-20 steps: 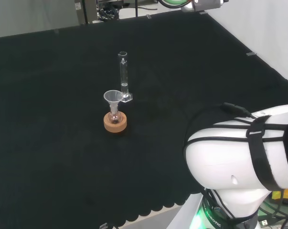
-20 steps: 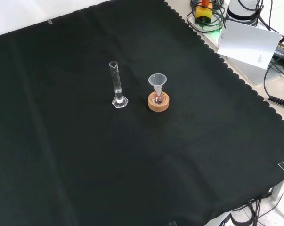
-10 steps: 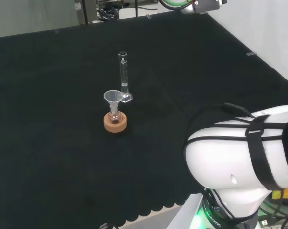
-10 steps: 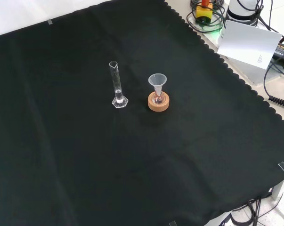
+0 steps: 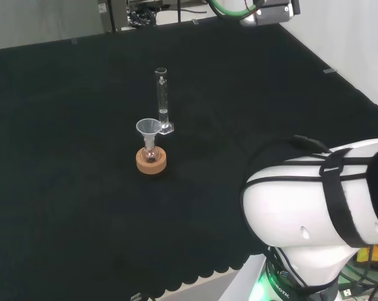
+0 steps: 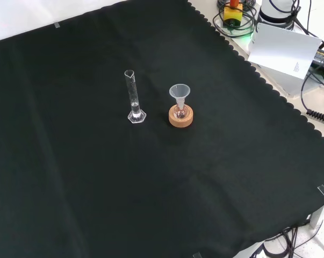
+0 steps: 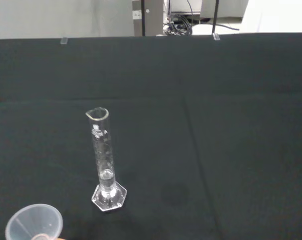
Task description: Pick up the graduated cylinder.
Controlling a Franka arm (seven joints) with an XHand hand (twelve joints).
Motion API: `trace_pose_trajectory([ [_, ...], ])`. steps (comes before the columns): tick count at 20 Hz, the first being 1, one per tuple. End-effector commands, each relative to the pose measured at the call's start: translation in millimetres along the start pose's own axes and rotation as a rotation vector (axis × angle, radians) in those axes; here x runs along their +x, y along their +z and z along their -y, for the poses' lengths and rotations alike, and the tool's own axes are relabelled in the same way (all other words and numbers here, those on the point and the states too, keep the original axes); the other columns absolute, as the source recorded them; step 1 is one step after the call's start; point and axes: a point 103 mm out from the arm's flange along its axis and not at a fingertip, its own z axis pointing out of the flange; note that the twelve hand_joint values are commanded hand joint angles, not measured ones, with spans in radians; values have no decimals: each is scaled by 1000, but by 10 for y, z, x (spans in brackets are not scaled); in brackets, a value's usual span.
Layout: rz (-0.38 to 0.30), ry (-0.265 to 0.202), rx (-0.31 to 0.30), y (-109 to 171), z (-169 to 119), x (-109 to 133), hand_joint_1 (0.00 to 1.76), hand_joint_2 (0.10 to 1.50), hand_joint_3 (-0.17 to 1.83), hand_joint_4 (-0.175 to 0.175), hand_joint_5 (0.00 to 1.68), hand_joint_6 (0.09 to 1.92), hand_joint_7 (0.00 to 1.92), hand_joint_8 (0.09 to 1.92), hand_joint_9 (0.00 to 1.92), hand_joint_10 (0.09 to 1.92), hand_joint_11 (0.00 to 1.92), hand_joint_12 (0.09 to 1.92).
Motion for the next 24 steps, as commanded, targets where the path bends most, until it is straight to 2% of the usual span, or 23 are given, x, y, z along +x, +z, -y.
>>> trace_pose_trajectory([
  [1, -25, 21, 17, 318, -197, -229, 1, 1374, 68, -31, 231, 87, 0, 376, 105, 698, 0, 1391],
  [5, -74, -2, 15, 575, -440, -369, 13, 1370, 67, -34, 236, 87, 7, 391, 117, 696, 0, 1394],
  [7, -100, -24, -1, 694, -583, -442, 53, 1356, 60, -38, 244, 87, 11, 409, 127, 692, 0, 1398],
  [12, -156, -52, 3, 1020, -975, -566, 170, 1313, 42, -46, 270, 87, 33, 464, 180, 692, 14, 1405],
  [20, -214, -93, 31, 1693, -1380, -511, 247, 1280, 30, -54, 306, 87, 79, 527, 257, 705, 51, 1410],
  [24, -301, -115, 28, 1975, -1505, -438, 325, 1249, 16, -56, 320, 87, 106, 557, 288, 708, 68, 1409],
])
